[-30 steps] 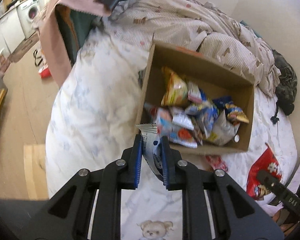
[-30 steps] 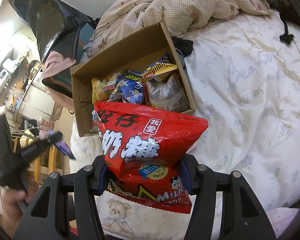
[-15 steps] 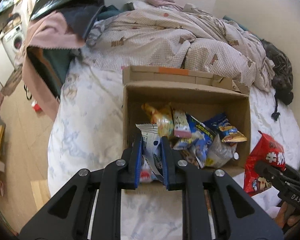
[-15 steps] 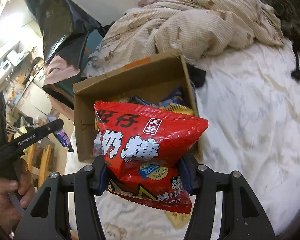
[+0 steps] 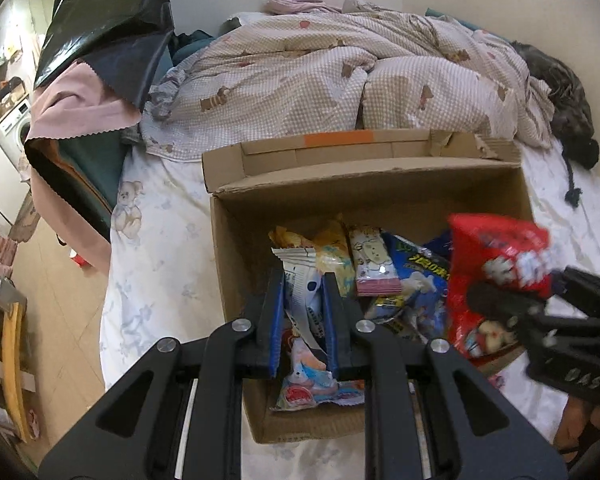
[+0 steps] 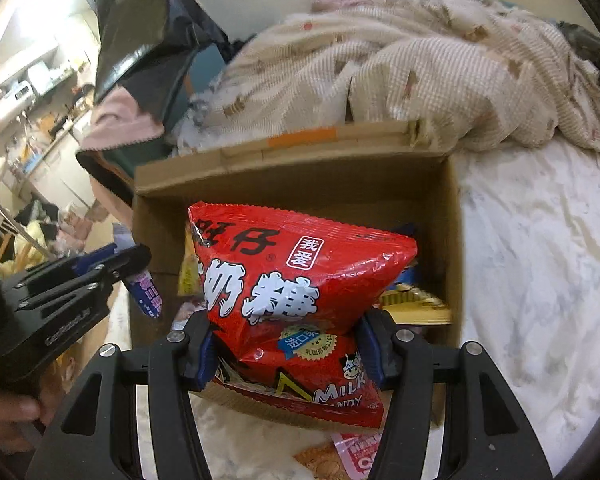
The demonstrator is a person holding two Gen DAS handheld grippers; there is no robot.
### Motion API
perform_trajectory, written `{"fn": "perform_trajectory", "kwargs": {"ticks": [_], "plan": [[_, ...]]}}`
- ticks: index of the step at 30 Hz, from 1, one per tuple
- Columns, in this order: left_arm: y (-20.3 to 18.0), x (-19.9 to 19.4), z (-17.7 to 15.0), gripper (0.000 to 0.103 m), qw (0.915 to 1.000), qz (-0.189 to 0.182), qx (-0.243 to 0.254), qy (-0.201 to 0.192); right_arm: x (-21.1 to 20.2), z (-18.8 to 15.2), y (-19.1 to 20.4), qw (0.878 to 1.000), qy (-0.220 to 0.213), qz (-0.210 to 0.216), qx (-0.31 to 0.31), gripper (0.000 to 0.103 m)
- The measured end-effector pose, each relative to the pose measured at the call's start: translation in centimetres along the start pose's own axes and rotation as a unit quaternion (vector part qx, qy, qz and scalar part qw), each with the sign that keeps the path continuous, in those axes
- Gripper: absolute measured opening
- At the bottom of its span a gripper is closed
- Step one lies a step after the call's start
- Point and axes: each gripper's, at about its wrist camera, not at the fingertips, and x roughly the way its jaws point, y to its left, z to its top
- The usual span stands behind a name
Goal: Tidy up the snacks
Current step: 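Carry the white wrapper and red milk candy bag over the box with both grippers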
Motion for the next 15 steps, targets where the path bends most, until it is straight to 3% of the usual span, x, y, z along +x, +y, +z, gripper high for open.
{"fn": "perform_trajectory", "kwargs": {"ticks": [4,15], "plan": [[0.6,0.9,0.1,0.015,0.9999,0.001,-0.013,0.008,2.9,-1.3,-0.4,0.998,0.05,-0.023,0.007,0.059],[1.2,0.6,0.2,0.016,0.9996,-0.003,-0.026,0.004,2.8,-1.2,-0.8,0.998,0.05,0.002,0.028,0.061]]}}
